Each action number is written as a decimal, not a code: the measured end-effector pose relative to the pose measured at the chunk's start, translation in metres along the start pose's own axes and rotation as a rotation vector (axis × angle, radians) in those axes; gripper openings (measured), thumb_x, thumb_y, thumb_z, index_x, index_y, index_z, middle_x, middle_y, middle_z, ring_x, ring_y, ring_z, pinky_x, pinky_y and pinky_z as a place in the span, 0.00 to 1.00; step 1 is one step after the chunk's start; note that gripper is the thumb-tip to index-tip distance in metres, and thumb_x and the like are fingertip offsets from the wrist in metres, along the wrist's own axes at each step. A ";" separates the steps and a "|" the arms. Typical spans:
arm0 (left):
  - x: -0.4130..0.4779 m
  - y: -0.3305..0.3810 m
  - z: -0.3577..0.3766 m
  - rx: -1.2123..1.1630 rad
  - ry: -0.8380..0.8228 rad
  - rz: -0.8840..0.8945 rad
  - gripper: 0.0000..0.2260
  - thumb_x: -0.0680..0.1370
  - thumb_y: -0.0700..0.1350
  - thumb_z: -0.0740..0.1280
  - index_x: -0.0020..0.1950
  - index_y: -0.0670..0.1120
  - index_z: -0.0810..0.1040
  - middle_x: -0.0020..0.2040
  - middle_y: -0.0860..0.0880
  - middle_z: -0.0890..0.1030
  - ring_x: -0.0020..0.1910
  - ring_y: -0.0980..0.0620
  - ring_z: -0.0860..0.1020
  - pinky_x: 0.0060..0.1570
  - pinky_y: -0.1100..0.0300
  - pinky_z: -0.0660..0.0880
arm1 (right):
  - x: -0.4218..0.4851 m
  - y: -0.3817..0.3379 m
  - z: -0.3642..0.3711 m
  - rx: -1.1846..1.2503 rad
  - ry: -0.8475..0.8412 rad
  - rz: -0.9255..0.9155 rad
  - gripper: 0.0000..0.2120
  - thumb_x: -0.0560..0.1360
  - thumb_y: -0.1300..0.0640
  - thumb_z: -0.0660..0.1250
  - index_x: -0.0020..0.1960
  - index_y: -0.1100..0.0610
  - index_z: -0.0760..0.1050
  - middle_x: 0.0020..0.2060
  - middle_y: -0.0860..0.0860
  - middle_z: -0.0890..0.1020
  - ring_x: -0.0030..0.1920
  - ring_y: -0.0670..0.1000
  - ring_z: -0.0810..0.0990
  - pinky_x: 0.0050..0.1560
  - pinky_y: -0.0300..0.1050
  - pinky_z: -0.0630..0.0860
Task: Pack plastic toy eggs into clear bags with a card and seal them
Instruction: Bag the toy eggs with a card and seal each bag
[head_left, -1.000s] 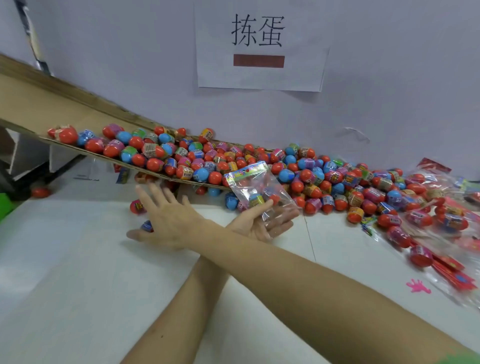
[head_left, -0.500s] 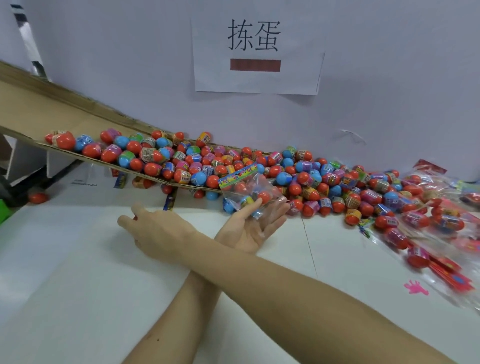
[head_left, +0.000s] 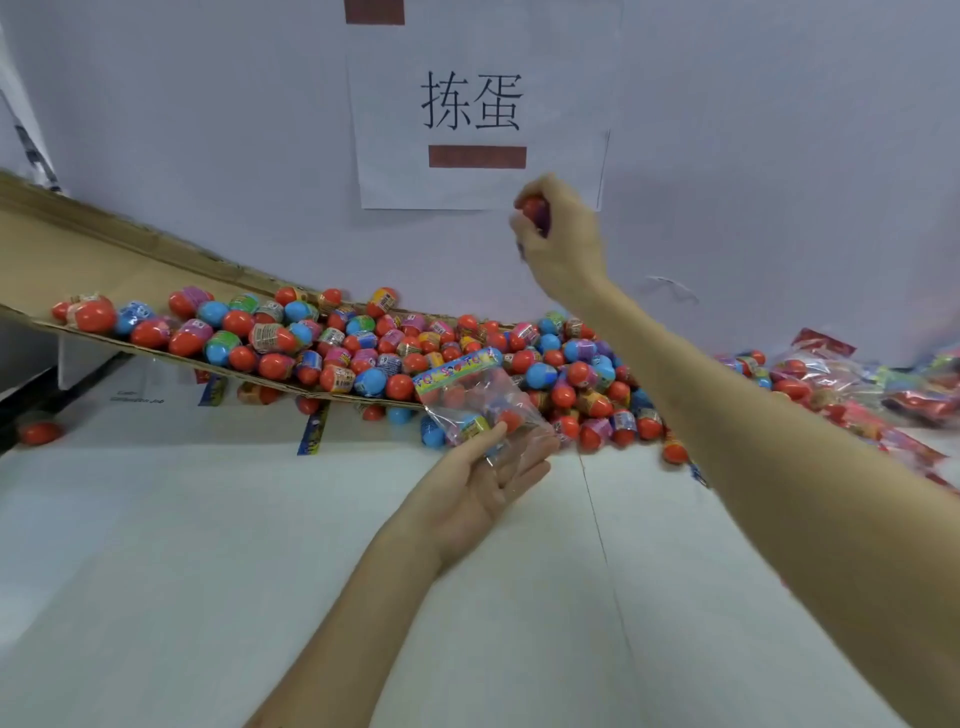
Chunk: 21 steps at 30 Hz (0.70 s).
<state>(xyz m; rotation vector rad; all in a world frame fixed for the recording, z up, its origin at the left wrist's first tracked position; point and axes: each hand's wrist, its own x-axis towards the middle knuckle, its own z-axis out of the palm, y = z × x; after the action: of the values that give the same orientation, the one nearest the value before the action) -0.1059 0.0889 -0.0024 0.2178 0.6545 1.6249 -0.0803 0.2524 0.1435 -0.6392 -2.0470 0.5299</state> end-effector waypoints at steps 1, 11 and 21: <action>0.002 0.000 -0.001 -0.010 -0.004 -0.009 0.14 0.77 0.40 0.70 0.60 0.36 0.81 0.62 0.34 0.82 0.59 0.39 0.84 0.53 0.48 0.84 | 0.013 0.019 -0.010 -0.010 -0.006 0.053 0.06 0.81 0.62 0.65 0.57 0.61 0.75 0.51 0.58 0.79 0.47 0.59 0.80 0.54 0.57 0.78; 0.006 0.000 -0.003 0.046 -0.011 -0.034 0.20 0.78 0.42 0.68 0.69 0.36 0.75 0.64 0.36 0.82 0.60 0.41 0.84 0.53 0.50 0.84 | 0.032 0.079 -0.047 0.019 0.110 0.188 0.08 0.78 0.60 0.71 0.57 0.57 0.77 0.47 0.53 0.81 0.38 0.48 0.83 0.42 0.41 0.83; 0.003 0.000 -0.001 0.049 -0.006 -0.041 0.19 0.78 0.42 0.68 0.68 0.37 0.76 0.64 0.36 0.82 0.59 0.41 0.84 0.57 0.50 0.83 | 0.037 0.076 -0.035 0.036 0.095 0.154 0.10 0.78 0.55 0.73 0.57 0.57 0.80 0.52 0.53 0.82 0.47 0.51 0.84 0.47 0.38 0.82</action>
<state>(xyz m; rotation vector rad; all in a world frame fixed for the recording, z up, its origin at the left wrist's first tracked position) -0.1074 0.0917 -0.0040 0.2437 0.6902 1.5696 -0.0502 0.3386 0.1400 -0.7899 -1.9053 0.6122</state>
